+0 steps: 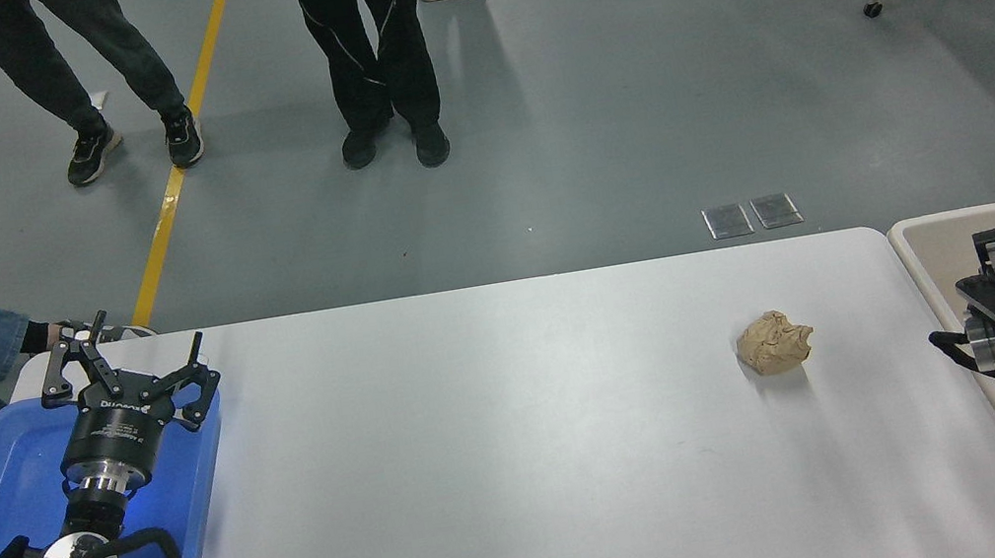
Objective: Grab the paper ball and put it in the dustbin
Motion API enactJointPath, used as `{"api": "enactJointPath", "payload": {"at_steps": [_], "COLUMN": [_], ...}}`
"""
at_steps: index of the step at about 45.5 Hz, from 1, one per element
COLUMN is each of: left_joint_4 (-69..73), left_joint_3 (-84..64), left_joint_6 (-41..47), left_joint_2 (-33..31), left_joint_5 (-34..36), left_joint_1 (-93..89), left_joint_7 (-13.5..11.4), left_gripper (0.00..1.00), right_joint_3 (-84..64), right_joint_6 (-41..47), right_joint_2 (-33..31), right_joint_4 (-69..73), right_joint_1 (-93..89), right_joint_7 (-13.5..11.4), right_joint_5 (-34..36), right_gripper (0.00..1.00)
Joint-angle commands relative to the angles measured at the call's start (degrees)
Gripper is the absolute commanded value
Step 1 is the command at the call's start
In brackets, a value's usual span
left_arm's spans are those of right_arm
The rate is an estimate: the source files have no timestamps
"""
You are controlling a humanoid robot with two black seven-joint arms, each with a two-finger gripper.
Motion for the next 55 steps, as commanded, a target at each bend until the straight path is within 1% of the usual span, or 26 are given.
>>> {"api": "enactJointPath", "payload": {"at_steps": [1,14,29,37,41,43,45,46,50,55], "left_joint_4": [0.04,0.04,0.04,-0.05,0.04,0.04,0.04,0.04,0.04,0.04], "left_joint_3": [0.16,0.08,-0.01,0.08,0.08,0.08,0.08,0.08,0.08,0.08], "left_joint_6": [0.00,0.00,0.00,0.00,0.00,0.00,0.00,0.00,0.00,0.00], "left_joint_2": [0.00,0.00,0.00,0.00,0.00,0.00,0.00,0.00,0.00,0.00], "left_joint_5": [0.09,0.00,0.00,0.00,0.09,0.00,0.00,0.09,0.00,0.00], "left_joint_1": [0.00,0.00,0.00,0.00,0.00,0.00,0.00,0.00,0.00,0.00], "left_joint_7": [0.00,0.00,0.00,0.00,0.00,0.00,0.00,0.00,0.00,0.00], "left_gripper": [0.99,0.99,0.99,0.99,0.99,0.99,0.99,0.99,0.99,0.99], "right_joint_3": [0.00,0.09,-0.26,-0.26,-0.35,-1.40,-3.50,-4.99,-10.88,-16.25], "right_joint_6": [-0.80,-0.98,0.95,6.04,11.49,14.30,16.85,18.25,24.40,33.63], "right_joint_2": [0.02,0.02,0.72,3.00,3.01,2.92,2.83,2.74,2.04,1.34], "right_joint_4": [-0.04,0.05,1.10,1.37,2.16,2.16,2.16,2.07,2.07,2.07], "right_joint_1": [0.14,0.32,1.37,3.92,5.76,6.64,7.52,8.05,10.60,15.08], "right_joint_7": [0.03,0.03,-0.06,-0.06,0.03,0.21,0.99,1.78,5.91,9.95], "right_joint_5": [0.00,0.00,-0.17,-2.46,-2.90,-4.21,-6.32,-7.28,-10.10,-10.46], "right_gripper": [1.00,1.00,1.00,1.00,1.00,1.00,1.00,1.00,1.00,1.00]}}
